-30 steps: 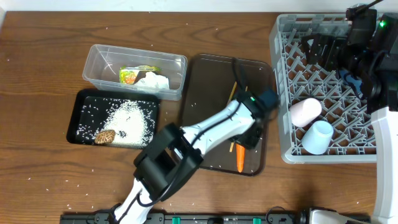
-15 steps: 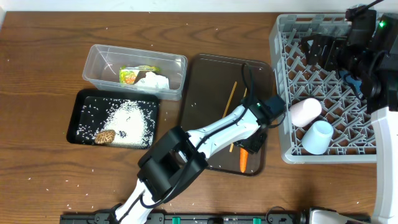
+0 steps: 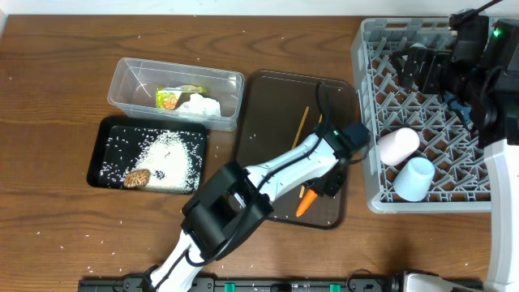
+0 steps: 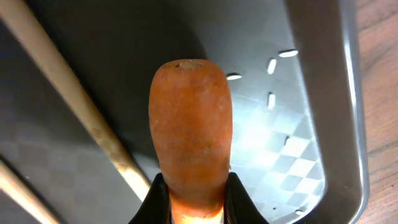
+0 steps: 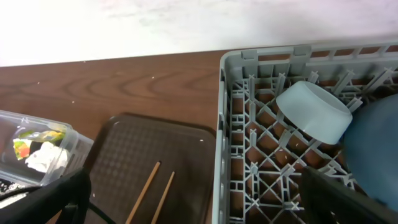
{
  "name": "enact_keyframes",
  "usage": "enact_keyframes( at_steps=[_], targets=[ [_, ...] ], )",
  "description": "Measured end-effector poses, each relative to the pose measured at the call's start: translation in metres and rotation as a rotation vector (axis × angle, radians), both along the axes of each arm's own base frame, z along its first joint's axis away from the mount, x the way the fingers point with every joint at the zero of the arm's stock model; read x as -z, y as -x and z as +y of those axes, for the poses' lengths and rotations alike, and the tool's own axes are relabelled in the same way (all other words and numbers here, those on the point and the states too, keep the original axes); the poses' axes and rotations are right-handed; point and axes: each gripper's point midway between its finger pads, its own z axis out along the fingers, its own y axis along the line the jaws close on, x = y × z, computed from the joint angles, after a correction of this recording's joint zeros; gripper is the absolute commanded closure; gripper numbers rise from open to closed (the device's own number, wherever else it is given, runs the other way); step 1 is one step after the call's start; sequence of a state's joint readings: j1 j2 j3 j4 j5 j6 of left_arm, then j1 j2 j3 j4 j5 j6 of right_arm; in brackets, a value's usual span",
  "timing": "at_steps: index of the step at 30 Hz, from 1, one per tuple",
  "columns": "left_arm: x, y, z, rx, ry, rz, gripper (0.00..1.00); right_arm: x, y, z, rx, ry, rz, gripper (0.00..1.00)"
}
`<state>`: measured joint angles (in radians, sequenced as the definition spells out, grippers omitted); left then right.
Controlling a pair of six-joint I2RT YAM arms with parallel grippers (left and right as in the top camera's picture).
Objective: Sort waste into correct bins and load items into the dishwasher rack
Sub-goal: 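Reach the left gripper to the orange carrot and grasp it, then carry the carrot left and set it on the black rice tray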
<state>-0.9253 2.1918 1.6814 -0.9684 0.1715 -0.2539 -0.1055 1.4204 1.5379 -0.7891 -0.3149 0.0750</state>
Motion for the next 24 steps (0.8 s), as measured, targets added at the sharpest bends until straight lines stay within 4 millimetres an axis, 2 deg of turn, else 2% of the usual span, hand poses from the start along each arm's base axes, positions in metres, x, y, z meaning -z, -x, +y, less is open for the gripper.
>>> enact_keyframes(
  at_steps=[6,13,16,19,24],
  targets=[
    [-0.009,-0.003,0.018,-0.039,-0.048,0.057,0.94,0.0,0.0,0.0,0.0,0.0,0.0,0.01],
    [-0.043,0.001,0.046,0.003,-0.135,0.13,0.94,0.0,0.0,0.0,0.0,0.0,0.0,0.01],
    [-0.053,-0.009,0.059,0.002,-0.167,0.122,0.94,0.0,0.0,0.0,0.0,0.0,-0.001,0.01],
    [-0.054,-0.025,0.076,-0.036,-0.191,0.104,0.94,0.0,0.0,0.0,-0.001,0.002,-0.001,0.01],
    [-0.058,-0.043,0.117,-0.136,-0.245,0.141,0.94,0.0,0.0,0.0,-0.007,0.009,-0.004,0.01]
  ],
)
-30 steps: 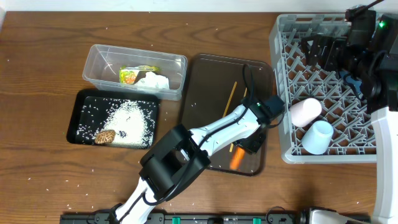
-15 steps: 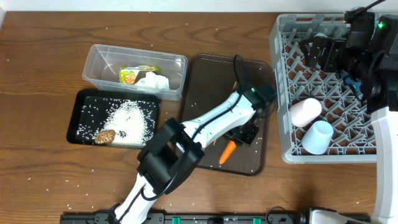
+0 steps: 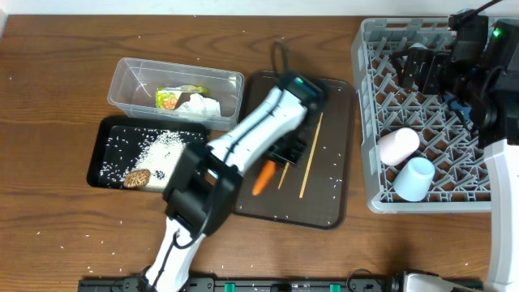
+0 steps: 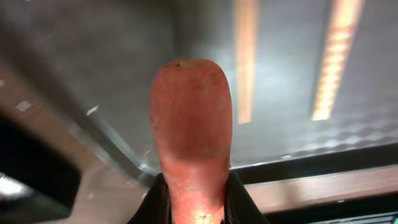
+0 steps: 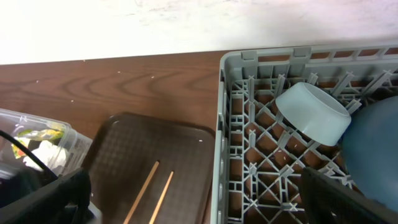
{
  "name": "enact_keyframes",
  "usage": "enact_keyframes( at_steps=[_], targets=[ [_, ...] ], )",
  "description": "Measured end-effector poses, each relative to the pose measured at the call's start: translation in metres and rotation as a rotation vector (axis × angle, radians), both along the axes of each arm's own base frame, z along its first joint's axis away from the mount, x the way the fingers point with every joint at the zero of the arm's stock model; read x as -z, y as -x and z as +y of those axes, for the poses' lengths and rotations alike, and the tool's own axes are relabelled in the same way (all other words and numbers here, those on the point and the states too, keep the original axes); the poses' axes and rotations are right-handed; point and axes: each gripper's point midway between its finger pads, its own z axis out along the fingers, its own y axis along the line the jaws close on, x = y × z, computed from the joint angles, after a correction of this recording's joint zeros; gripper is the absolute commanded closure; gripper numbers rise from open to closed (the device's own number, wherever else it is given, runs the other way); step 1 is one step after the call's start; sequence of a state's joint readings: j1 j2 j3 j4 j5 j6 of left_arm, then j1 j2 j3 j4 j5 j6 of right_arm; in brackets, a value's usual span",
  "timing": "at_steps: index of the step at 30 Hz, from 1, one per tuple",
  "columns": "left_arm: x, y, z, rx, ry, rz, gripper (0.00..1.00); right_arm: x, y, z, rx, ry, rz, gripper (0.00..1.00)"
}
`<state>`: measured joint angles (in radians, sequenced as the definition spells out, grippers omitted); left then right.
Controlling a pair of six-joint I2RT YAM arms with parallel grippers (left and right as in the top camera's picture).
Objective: Sort waste into correct bins and load items into the dishwasher rack
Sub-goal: 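Carry the carrot left and set it on the black rice tray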
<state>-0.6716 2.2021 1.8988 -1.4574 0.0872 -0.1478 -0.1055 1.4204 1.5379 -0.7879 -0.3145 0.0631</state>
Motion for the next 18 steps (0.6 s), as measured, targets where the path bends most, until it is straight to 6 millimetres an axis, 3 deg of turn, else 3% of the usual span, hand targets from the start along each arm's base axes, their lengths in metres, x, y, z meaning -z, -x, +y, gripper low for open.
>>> enact_keyframes(
  at_steps=[5,14,18],
  targets=[
    [-0.01,-0.014,0.047,-0.115,-0.048,0.033,0.94,0.0,0.0,0.0,-0.002,0.003,0.0,0.01],
    [-0.037,-0.059,0.139,-0.37,-0.046,-0.074,0.94,0.0,0.0,0.0,-0.003,0.003,-0.001,0.01],
    [-0.031,-0.075,0.186,-0.506,-0.056,-0.111,0.94,0.0,0.0,0.0,-0.003,0.003,0.001,0.01]
  ],
)
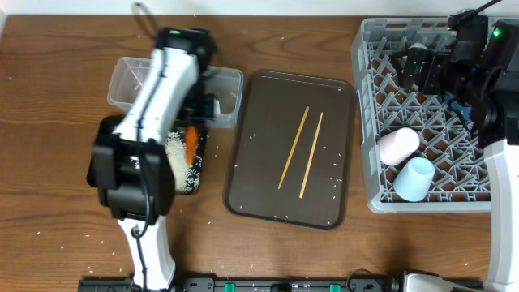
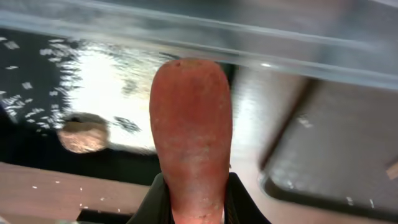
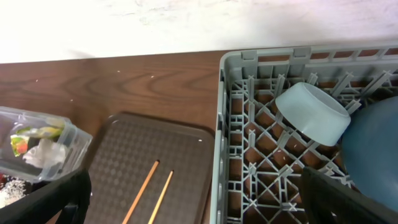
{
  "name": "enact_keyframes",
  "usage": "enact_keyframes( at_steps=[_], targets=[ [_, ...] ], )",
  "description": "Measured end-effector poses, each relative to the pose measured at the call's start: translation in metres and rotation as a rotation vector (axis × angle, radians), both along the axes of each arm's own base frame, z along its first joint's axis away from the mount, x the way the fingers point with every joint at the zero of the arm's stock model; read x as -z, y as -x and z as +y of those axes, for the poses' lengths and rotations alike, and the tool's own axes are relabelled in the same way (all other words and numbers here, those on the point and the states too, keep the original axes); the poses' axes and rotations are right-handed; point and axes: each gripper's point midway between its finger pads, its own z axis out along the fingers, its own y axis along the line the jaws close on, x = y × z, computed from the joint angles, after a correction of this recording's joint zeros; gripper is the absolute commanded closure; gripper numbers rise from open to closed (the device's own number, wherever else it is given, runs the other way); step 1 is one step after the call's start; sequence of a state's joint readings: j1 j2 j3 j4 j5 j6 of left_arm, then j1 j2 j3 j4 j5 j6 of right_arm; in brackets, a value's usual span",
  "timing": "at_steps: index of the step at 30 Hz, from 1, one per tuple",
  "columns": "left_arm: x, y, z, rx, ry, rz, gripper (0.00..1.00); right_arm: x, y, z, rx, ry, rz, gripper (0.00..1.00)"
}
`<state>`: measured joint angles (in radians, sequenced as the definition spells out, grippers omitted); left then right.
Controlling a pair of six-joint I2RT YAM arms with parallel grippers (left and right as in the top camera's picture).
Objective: Sort waste into correct bins and load items into the dishwasher rack
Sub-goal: 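Carry the carrot left and set it on the black rice tray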
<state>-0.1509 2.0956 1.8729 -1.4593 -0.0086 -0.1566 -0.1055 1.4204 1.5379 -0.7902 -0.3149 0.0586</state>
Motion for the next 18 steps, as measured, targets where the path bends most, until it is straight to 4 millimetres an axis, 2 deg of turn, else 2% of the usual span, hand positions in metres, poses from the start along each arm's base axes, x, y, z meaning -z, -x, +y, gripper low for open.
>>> enact_keyframes(
  at_steps=[4,7,11,12,14,15,16,18],
  targets=[
    [0.021,0.006,0.051,-0.17,-0.026,0.027,0.94,0.0,0.0,0.0,0.0,0.0,0.002,0.01],
    [0.037,0.02,0.075,-0.268,-0.046,0.07,0.94,0.0,0.0,0.0,0.0,0.0,0.002,0.01],
    [0.049,0.03,0.08,-0.301,-0.055,0.093,0.94,0.0,0.0,0.0,0.0,0.001,0.002,0.01],
    [0.052,0.031,0.079,-0.302,-0.056,0.095,0.87,0.0,0.0,0.0,-0.001,0.001,0.001,0.01],
    [0.057,0.035,0.076,-0.297,-0.059,0.107,0.56,0.0,0.0,0.0,-0.001,0.002,0.001,0.01],
    [0.059,0.038,0.075,-0.292,-0.06,0.117,0.33,0.0,0.0,0.0,-0.001,0.001,0.001,0.01],
    [0.06,0.04,0.074,-0.292,-0.06,0.124,0.22,0.0,0.0,0.0,-0.002,0.001,0.001,0.01],
    [0.06,0.041,0.073,-0.295,-0.062,0.126,0.16,0.0,-0.001,0.002,-0.009,-0.005,-0.001,0.01]
  ],
)
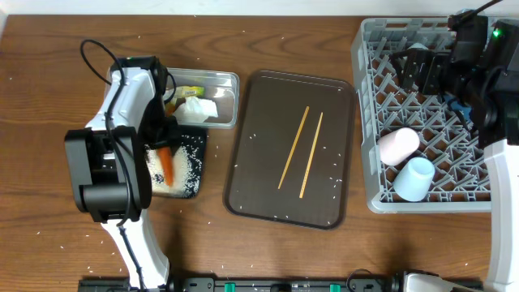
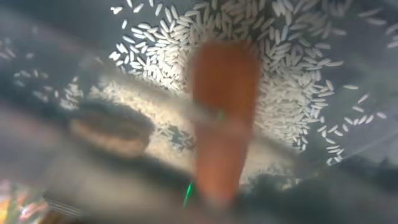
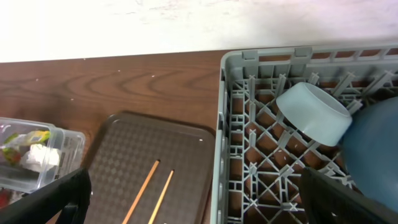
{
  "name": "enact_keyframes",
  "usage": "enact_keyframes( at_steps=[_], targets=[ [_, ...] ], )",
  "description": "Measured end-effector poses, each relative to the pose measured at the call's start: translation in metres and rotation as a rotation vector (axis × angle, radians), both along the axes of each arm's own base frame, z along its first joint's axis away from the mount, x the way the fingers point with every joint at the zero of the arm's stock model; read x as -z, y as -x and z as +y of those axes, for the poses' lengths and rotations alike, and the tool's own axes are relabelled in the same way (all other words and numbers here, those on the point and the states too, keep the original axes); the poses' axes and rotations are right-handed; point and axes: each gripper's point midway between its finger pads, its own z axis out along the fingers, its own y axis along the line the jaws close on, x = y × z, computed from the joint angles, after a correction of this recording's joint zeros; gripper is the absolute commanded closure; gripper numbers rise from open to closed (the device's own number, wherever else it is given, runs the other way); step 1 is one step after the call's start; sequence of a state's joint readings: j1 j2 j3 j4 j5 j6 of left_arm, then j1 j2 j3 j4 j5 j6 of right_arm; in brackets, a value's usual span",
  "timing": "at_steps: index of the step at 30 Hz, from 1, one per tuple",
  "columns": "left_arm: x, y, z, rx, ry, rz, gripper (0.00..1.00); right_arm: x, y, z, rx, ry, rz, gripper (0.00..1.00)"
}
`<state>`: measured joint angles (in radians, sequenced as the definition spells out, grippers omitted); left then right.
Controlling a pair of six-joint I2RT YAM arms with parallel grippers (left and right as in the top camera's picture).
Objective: Sort waste into correct bins and load items into the dishwasher rack
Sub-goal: 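Carry the carrot left and set it on the black rice tray, then lower the right gripper onto the wooden chopsticks and grasp them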
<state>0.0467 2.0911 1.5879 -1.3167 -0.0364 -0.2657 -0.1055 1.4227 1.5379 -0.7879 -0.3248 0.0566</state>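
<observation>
An orange carrot (image 1: 165,165) hangs over the black tray (image 1: 188,191) of spilled rice, just below my left gripper (image 1: 163,136). The left wrist view is smeared: the carrot (image 2: 222,112) points up over the rice, with a brown food lump (image 2: 112,129) to its left, and the jaws are hidden in the blur. Two chopsticks (image 1: 302,151) lie on the brown tray (image 1: 258,174). My right gripper (image 1: 423,66) hovers open over the grey dish rack (image 1: 366,122), its dark fingers (image 3: 57,198) spread wide apart.
A clear bin (image 1: 229,101) with wrappers sits behind the black tray. The rack holds a pink cup (image 1: 397,146), a white cup (image 1: 417,178) and a pale blue bowl (image 3: 313,112). Rice grains are scattered on the table.
My left gripper has moved left and a little forward, from the clear bin's front edge to over the rice on the black tray, the carrot with it. The right arm is unchanged.
My left gripper held the carrot low at the brown tray's front right. Then it had the carrot over that tray's left edge, then by the clear bin and black tray. Now the carrot is over the rice. The right gripper stayed open over the rack.
</observation>
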Motion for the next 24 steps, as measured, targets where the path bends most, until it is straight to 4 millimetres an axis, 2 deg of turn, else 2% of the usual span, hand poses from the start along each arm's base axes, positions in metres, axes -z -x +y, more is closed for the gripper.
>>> enact_keyframes(
  at_steps=[5,10,14,18,21,24],
  targets=[
    [-0.002,0.004,0.0,-0.001,0.001,0.018,0.14,0.002,-0.009,0.012,-0.064,-0.049,-0.014,0.01],
    [-0.002,0.005,0.0,0.0,0.001,0.021,0.14,0.014,-0.021,0.037,-0.159,-0.102,0.002,0.01],
    [-0.009,0.0,0.0,0.0,-0.001,-0.021,0.14,0.03,-0.025,0.082,-0.272,-0.121,0.038,0.02],
    [-0.032,-0.015,0.0,-0.002,-0.004,-0.15,0.13,0.053,-0.022,0.136,-0.391,-0.118,0.088,0.05],
    [-0.053,-0.025,0.0,-0.014,-0.011,-0.25,0.1,0.083,-0.019,0.17,-0.435,-0.079,0.158,0.07],
    [-0.065,-0.032,-0.001,-0.027,-0.016,-0.31,0.1,0.121,-0.017,0.193,-0.444,-0.022,0.244,0.11]
  ],
)
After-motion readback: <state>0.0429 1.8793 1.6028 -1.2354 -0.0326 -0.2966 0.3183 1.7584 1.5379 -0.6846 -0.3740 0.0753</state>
